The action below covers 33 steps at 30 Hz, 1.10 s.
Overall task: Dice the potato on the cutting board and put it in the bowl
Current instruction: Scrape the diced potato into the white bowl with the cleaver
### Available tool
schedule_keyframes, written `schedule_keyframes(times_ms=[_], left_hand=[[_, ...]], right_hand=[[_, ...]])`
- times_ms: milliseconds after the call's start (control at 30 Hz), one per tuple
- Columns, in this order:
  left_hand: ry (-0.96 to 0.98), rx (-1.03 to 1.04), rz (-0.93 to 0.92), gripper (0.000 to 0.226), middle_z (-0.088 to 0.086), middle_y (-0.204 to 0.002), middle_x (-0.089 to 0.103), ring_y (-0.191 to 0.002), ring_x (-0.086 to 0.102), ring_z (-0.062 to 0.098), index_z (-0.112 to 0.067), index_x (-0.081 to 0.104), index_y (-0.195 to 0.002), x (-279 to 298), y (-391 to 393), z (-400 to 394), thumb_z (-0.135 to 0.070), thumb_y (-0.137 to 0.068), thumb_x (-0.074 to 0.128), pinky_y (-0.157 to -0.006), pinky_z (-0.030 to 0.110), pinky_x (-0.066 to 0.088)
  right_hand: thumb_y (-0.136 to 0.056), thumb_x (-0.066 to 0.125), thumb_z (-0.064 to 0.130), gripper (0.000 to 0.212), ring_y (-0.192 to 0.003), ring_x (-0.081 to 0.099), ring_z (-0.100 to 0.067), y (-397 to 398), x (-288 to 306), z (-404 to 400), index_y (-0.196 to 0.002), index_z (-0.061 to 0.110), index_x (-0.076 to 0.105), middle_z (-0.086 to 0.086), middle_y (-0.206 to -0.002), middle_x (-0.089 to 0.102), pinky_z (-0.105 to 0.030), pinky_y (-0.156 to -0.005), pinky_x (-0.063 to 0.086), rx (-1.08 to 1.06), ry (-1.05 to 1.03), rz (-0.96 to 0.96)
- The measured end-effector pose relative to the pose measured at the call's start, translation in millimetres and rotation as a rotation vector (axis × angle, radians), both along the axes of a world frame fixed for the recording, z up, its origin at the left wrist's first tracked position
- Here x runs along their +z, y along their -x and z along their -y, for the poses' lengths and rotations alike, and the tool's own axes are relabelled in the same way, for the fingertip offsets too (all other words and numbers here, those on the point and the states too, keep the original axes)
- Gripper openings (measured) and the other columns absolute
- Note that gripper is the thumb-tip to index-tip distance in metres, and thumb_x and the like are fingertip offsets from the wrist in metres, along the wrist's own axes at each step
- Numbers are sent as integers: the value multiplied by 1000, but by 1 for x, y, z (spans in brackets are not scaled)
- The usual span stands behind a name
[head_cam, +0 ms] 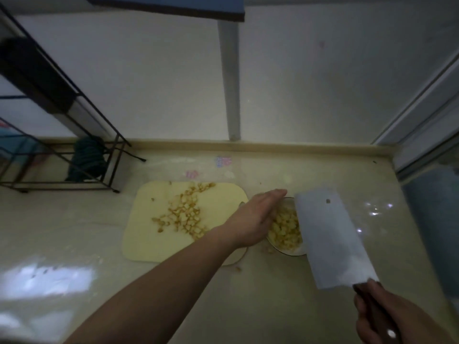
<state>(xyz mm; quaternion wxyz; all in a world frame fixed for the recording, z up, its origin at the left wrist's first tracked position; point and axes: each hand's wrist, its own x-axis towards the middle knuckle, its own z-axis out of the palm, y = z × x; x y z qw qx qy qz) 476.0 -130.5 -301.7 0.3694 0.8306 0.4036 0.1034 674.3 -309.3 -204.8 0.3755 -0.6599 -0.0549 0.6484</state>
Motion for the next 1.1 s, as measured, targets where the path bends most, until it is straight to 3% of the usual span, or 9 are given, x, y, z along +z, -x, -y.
schedule_keyframes(times_ms=[100, 233, 333, 433, 500, 667, 867, 1000, 1100], left_hand=[[-120, 146, 51, 46, 4, -156, 40, -142, 30, 15, -15, 44, -149, -12, 52, -9, -27, -105, 44, -117, 13, 14], [-319, 371, -120, 55, 6, -152, 47, -138, 42, 24, -13, 56, -141, -36, 138, -28, -45, -101, 38, -118, 35, 27], [-280, 372, -277, 68, 0, -160, 35, -146, 31, 22, -19, 42, -152, -45, 174, -41, -58, -98, 26, -120, 32, 16], [-204, 220, -318, 75, -8, -165, 18, -153, 12, 13, -26, 24, -158, -50, 177, -56, -66, -95, 14, -124, 38, 10], [-184, 109, -327, 76, -9, -166, 15, -153, 7, 9, -27, 20, -159, -52, 170, -66, -66, -94, 11, -125, 39, 8], [-209, -39, -354, 77, -5, -166, 19, -153, 8, 14, -24, 20, -159, -60, 156, -76, -64, -94, 10, -125, 37, 6], [-232, 4, -161, 63, 3, -156, 41, -149, 26, 18, -16, 41, -152, -73, 163, -69, -52, -102, 28, -123, 36, 18], [-278, 54, -31, 52, 6, -145, 54, -142, 39, 20, -12, 53, -144, -80, 173, -50, -42, -103, 39, -119, 37, 27], [-301, 148, 73, 48, 9, -138, 60, -135, 46, 21, -7, 60, -136, -82, 175, -40, -37, -102, 44, -117, 33, 30]], right_hand=[[-85, 50, 42, 53, -35, 38, -20, 32, -15, -13, -61, -4, 60, -24, -47, 45, -22, -43, 27, 115, -39, 72], [-92, 49, 45, 50, -35, 48, -25, 102, -47, -32, -61, 9, 64, -19, -47, 54, -25, -42, 37, 257, -148, 214], [-98, 48, 35, 43, -37, 51, -32, 140, -75, -38, -72, 4, 61, -18, -51, 58, -33, -42, 41, 332, -198, 320], [-99, 45, 35, 41, -33, 48, -27, 156, -90, -48, -74, 5, 58, -16, -48, 56, -27, -36, 36, 335, -204, 368], [-100, 44, 33, 43, -31, 46, -23, 158, -94, -57, -75, 0, 55, -17, -46, 53, -19, -33, 30, 309, -194, 385], [-101, 41, 31, 46, -31, 46, -22, 161, -102, -81, -70, -1, 51, -15, -47, 51, -19, -34, 31, 335, -209, 379], [-102, 41, 29, 44, -34, 47, -26, 163, -114, -87, -75, -5, 50, -15, -47, 51, -26, -38, 36, 407, -216, 358], [-101, 43, 26, 46, -38, 47, -23, 164, -110, -72, -79, -12, 55, -18, -48, 53, -19, -34, 31, 396, -165, 383], [-100, 48, 22, 42, -39, 45, -22, 168, -106, -63, -80, -14, 59, -31, -56, 54, -16, -33, 32, 371, -160, 432]])
